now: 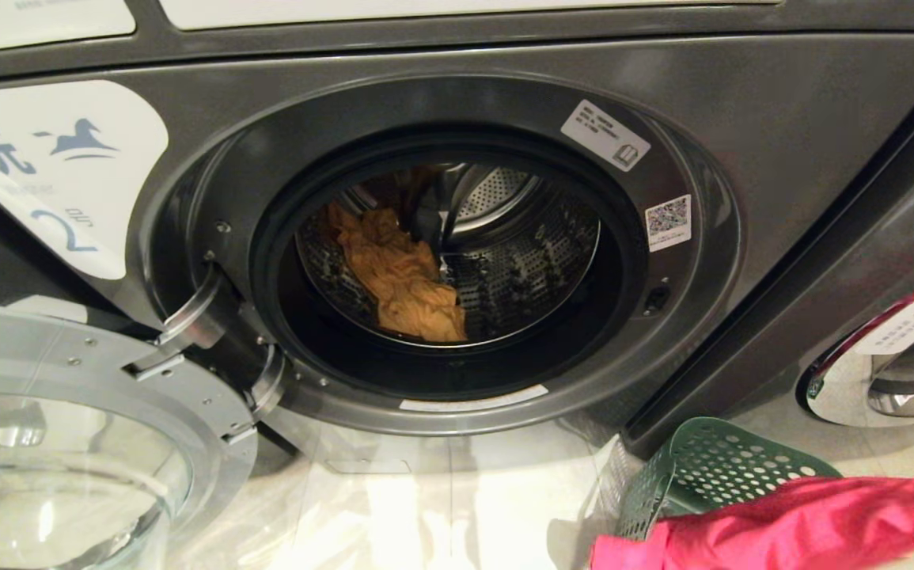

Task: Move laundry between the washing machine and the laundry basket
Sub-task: Pick a cloth and place it into the basket

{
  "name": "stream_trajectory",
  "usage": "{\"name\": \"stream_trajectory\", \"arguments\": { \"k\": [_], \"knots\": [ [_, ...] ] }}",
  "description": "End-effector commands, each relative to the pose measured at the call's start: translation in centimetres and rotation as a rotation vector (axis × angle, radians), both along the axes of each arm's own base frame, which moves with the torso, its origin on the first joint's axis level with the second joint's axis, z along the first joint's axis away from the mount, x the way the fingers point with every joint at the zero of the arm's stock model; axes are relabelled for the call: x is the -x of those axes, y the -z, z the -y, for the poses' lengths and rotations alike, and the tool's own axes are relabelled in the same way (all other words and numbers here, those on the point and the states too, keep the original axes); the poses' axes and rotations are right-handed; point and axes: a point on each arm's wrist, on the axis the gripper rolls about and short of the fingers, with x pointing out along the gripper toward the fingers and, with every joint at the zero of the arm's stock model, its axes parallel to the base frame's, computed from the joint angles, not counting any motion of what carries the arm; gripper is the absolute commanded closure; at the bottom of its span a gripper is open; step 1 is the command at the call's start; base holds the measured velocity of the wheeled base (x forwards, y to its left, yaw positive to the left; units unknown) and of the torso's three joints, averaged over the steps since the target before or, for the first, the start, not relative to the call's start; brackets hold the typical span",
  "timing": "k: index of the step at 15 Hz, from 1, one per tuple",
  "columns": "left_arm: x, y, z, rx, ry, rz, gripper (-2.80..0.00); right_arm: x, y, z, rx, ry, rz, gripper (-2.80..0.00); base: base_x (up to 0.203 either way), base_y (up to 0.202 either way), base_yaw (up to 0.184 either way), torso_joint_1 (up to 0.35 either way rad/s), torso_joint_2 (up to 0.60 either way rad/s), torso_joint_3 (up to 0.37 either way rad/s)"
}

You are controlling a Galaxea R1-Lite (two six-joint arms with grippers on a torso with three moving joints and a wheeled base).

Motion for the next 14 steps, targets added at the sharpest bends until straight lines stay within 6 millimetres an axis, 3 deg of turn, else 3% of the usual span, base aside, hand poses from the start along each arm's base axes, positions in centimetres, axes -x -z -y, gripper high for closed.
{"name": "stream_trajectory", "arguments": {
  "k": [1,7,13,14],
  "knots": [
    [0.0,0.0,0.0,-0.001,0.0,-0.001,0.0,-0.7,0.2,-0.4,0.016,0.002,-0.033,-2.8,0.0,0.0,0.0,0.0,0.0,0.0],
    [0.0,0.0,0.0,-0.001,0.0,-0.001,0.0,-0.8,-0.6,-0.6,-0.006,-0.045,-0.006,-2.8,0.0,0.0,0.0,0.0,0.0,0.0],
    [0.0,0.0,0.0,-0.001,0.0,-0.001,0.0,1.3,-3.1,-0.3,0.072,-0.523,0.111,-2.8,0.0,0.0,0.0,0.0,0.0,0.0],
    [0.0,0.0,0.0,-0.001,0.0,0.0,0.0,1.5,-3.1,-0.2,0.08,-0.565,0.124,0.0,0.0,0.0,0.0,0.0,0.0,0.0]
  ]
}}
